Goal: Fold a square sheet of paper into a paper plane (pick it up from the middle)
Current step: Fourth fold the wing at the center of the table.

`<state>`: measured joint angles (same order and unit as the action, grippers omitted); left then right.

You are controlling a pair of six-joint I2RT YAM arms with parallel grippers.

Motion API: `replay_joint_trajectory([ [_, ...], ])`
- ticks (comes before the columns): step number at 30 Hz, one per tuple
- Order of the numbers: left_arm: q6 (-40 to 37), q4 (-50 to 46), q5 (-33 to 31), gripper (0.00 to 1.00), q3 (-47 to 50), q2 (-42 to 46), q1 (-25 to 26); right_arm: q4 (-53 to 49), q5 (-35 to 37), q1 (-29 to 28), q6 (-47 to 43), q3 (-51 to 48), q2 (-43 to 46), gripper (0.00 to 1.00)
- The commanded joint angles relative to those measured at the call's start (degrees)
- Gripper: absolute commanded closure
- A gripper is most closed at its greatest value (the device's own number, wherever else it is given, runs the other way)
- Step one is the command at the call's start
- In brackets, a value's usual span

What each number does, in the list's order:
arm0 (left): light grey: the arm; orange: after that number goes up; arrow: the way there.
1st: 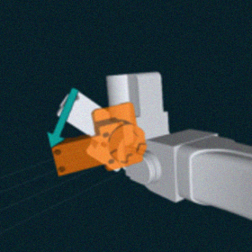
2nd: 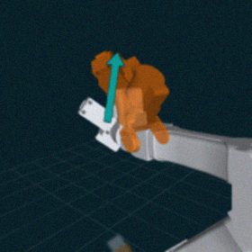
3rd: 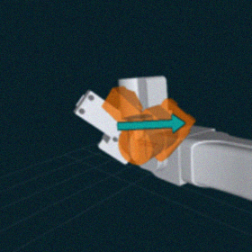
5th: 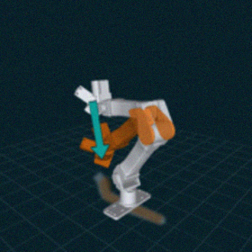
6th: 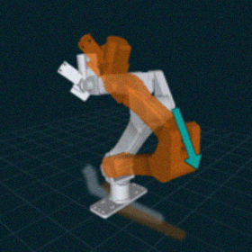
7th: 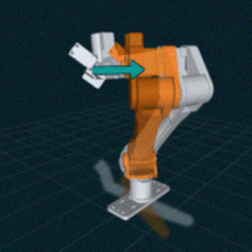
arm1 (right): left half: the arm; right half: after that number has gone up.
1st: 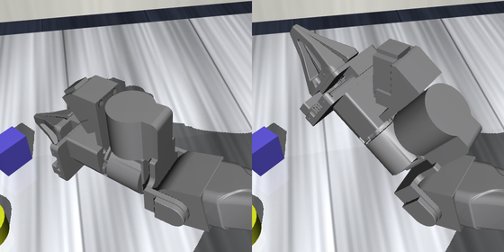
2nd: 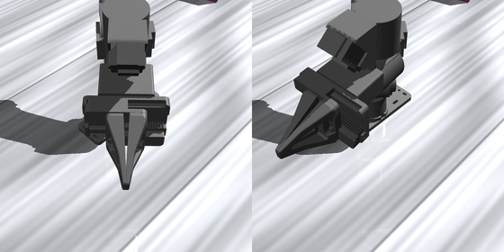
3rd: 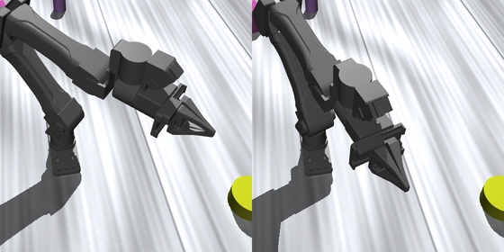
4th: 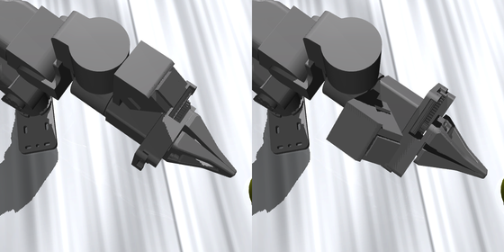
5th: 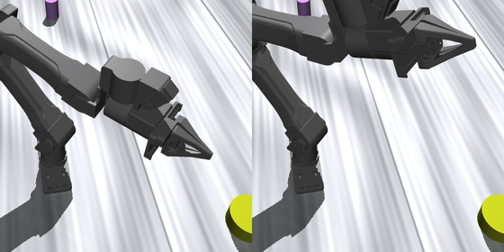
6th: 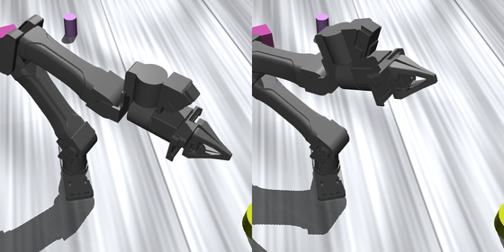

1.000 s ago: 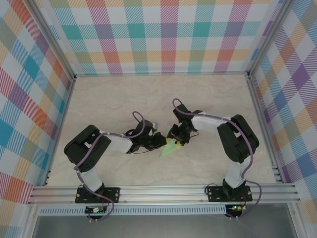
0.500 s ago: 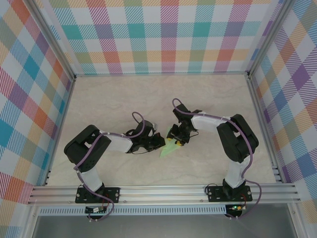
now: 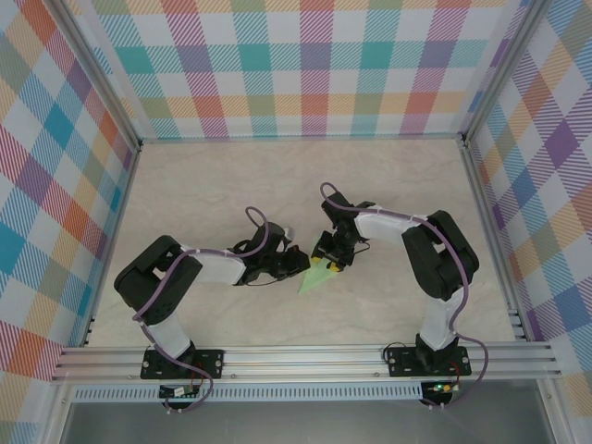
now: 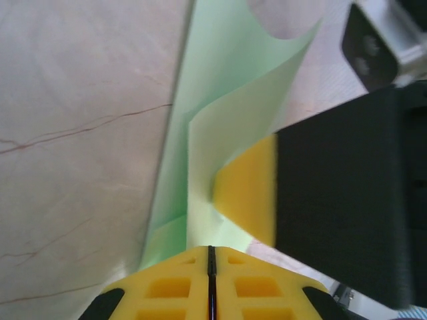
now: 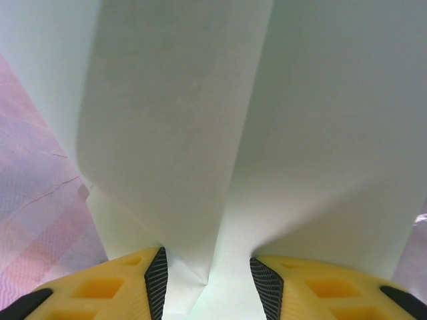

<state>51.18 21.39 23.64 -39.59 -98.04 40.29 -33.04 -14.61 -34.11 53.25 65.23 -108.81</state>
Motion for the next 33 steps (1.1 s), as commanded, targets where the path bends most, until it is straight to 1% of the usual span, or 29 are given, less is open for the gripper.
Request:
replay_joint_trajectory([
  [1,-0.5,2.7,2.1,0.9,-0.1,1.2,-0.4,-3.3,9.0,0.1,-1.8,-4.3,-8.9,0.55],
  [8,-0.1,5.1,3.9,0.9,-0.3,-0.2,-0.4,-3.6,8.9,-0.1,-2.0,-3.3,-10.3,0.53],
  [17,-0.5,3.7,4.9,0.9,-2.0,-3.4,-0.3,-3.7,8.6,-0.1,-1.5,-2.9,-10.7,0.52],
  [20,-0.4,3.1,4.3,0.91,-2.3,-4.1,-0.3,-3.7,8.5,-0.1,-1.5,-3.0,-10.7,0.52],
  [28,-1.3,-2.4,0.1,0.94,-2.2,-3.3,-0.3,-3.8,8.5,-0.1,-1.4,-2.9,-10.7,0.51],
  [33,-1.3,-2.6,0.4,0.94,-2.3,-3.9,-0.4,-3.7,8.5,-0.1,-1.4,-2.9,-10.5,0.51],
])
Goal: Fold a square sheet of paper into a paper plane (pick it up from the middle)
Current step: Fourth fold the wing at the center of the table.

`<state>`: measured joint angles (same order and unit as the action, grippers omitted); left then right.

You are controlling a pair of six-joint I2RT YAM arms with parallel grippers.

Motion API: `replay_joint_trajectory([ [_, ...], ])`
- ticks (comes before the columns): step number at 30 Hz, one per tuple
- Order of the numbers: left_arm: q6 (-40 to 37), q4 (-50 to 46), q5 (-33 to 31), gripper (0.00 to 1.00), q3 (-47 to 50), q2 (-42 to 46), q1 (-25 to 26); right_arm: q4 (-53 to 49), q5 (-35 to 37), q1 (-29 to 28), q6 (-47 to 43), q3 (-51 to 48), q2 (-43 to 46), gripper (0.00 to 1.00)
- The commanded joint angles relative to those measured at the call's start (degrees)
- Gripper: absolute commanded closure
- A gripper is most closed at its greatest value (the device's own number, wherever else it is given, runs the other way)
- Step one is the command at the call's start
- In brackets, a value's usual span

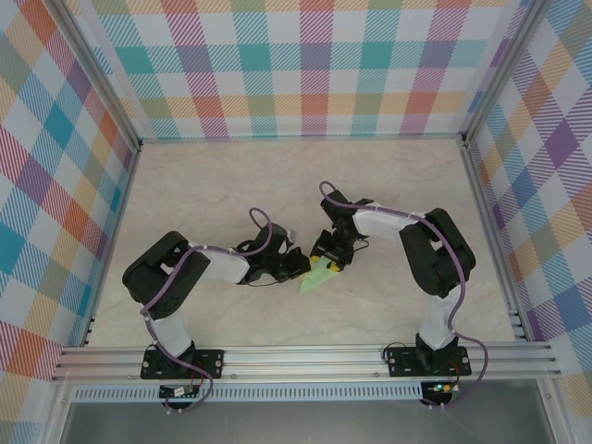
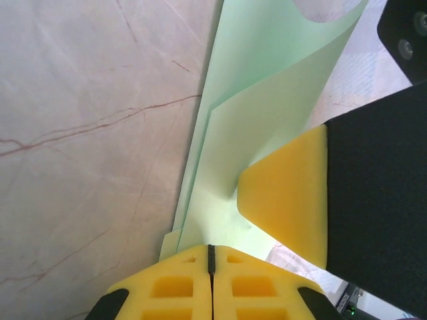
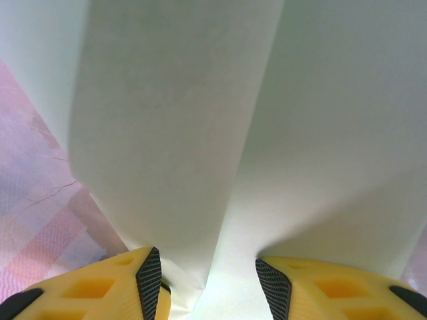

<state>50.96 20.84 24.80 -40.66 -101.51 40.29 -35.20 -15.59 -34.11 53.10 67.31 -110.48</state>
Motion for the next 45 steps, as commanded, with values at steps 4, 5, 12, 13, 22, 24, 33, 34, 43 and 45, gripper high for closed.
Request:
replay_joint_trajectory([
  [4,-1.1,-2.4,-0.7,0.95,-1.3,-0.7,-0.3,-1.6,9.4,-0.1,-1.3,-4.9,-8.4,0.5],
  [5,-1.2,-2.7,-0.9,0.95,-1.3,-0.6,-0.3,-1.7,9.3,-0.1,-1.3,-4.8,-8.2,0.5],
  [12,-1.9,-7.7,-2.6,0.96,-1.9,-0.6,-0.2,-0.5,7.7,-0.1,-3.1,-2.9,-2.7,0.48],
  [13,-2.3,-9.3,-3.3,0.96,-2.1,-0.6,-0.2,0.1,7.6,-0.1,-3.7,-2.5,-0.7,0.48],
  [22,-3.9,-15.2,-5.7,0.98,-3.0,-1.4,0.3,10.9,8.3,0.6,-7.2,-7.8,17.0,0.47],
  [24,-4.2,-15.6,-5.7,0.98,-3.3,-1.5,0.3,16.4,4.9,0.7,-8.9,-11.2,19.4,0.49],
  [33,-5.5,-16.9,-5.4,0.99,-4.6,-2.3,0.4,26.7,-7.3,0.7,-10.9,-14.1,13.9,0.75],
  [34,-5.6,-16.9,-5.3,0.99,-4.6,-2.2,0.5,27.0,-7.9,0.7,-11.1,-14.1,13.2,0.76],
  [43,-6.9,-16.9,-4.1,0.99,-5.0,-2.0,0.6,26.0,-7.7,0.7,-11.5,-13.4,8.8,0.8],
  [45,-7.6,-16.9,-3.5,0.98,-5.4,-1.9,0.6,24.8,-6.2,0.7,-11.3,-13.4,8.7,0.81],
])
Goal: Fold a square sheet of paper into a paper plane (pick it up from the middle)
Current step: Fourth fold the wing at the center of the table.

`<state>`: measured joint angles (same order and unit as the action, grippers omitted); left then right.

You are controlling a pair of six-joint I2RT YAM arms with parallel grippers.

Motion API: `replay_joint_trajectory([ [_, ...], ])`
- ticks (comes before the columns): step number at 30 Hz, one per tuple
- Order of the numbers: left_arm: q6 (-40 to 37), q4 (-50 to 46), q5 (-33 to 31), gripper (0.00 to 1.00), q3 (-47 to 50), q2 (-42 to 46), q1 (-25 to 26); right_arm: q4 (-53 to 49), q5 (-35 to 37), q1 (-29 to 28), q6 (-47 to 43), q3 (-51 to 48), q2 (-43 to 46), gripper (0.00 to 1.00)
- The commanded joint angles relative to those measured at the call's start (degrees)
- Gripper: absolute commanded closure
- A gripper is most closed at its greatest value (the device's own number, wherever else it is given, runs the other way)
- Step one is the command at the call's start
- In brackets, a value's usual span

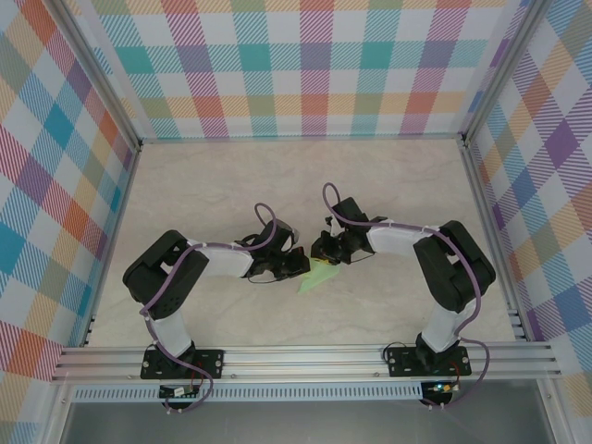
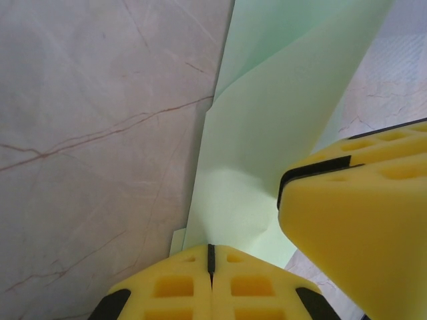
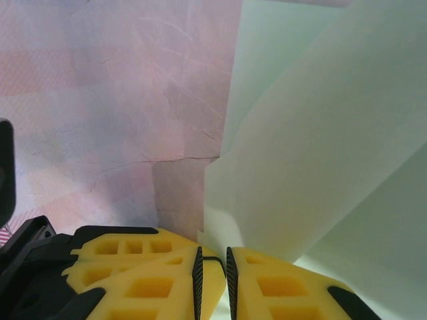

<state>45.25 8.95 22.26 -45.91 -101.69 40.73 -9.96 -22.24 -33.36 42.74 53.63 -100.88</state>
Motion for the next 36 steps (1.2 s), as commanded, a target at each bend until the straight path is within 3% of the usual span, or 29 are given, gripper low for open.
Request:
replay_joint_trajectory([
  [1,-2.3,-5.0,-0.6,0.97,-0.3,-1.7,0.2,-1.1,1.4,0.0,-0.8,0.2,-0.9,0.81],
  [21,-4.2,-4.4,1.7,0.92,-1.6,-1.3,0.2,-3.5,4.9,0.0,0.8,-0.7,-2.4,0.82],
  [31,-4.7,-5.5,1.7,0.91,-4.1,2.3,0.0,-4.5,6.1,0.0,1.6,-0.8,-3.4,0.83],
  [36,-3.6,-3.5,-1.4,0.91,-2.4,7.1,-0.3,-5.0,6.2,0.0,1.6,-0.7,-3.6,0.83],
])
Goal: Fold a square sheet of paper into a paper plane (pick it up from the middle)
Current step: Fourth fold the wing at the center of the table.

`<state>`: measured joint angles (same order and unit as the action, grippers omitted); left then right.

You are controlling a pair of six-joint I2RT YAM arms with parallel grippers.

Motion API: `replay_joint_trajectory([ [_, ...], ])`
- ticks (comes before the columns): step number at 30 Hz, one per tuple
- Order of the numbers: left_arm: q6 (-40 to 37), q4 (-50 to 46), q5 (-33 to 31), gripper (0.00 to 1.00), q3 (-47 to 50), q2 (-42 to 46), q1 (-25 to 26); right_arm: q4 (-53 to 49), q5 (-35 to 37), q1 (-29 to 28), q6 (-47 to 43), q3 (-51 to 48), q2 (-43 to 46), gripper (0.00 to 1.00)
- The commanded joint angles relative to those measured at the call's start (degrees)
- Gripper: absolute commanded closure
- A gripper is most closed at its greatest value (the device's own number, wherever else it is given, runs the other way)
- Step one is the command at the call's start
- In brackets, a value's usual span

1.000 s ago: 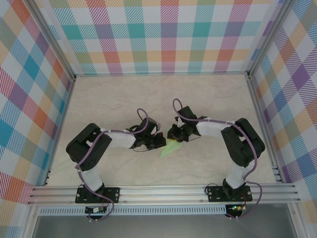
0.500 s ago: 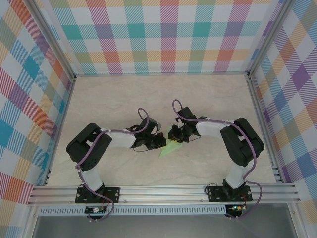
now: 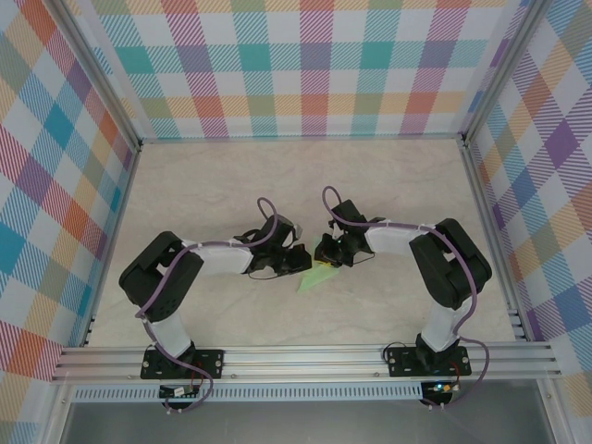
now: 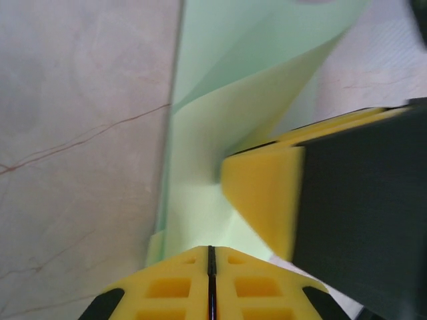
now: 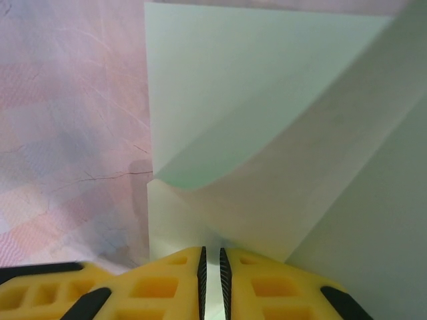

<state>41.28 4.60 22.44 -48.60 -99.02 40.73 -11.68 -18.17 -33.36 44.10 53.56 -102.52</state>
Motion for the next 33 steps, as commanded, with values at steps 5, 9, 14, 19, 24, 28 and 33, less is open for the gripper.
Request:
replay_joint_trajectory([
  [5,1.3,2.5,-2.9,0.92,2.1,5.8,-0.2,-3.3,2.3,0.0,0.3,-0.6,-2.1,0.85],
  [9,2.4,4.7,0.1,0.94,2.4,4.0,-0.2,-3.4,2.4,0.0,0.5,-0.7,-2.2,0.86],
  [14,2.6,5.3,3.1,0.95,1.8,1.4,-0.1,-3.6,2.6,-0.1,0.6,-0.6,-2.2,0.86],
  [19,2.4,5.4,4.9,0.96,0.7,-1.6,0.2,-3.6,2.9,0.0,0.8,-0.8,-1.7,0.86],
  [24,2.5,4.3,5.3,0.97,-0.2,-4.0,0.5,-3.9,2.9,-0.1,0.7,-0.4,-1.5,0.86],
  [28,1.7,0.6,2.9,0.98,-0.3,-4.0,0.5,-3.9,3.0,0.0,0.4,-0.3,-1.4,0.86],
  [33,0.9,-3.9,1.0,0.99,-0.6,-4.4,0.5,-3.9,3.2,0.1,-1.8,0.3,-1.1,0.86],
])
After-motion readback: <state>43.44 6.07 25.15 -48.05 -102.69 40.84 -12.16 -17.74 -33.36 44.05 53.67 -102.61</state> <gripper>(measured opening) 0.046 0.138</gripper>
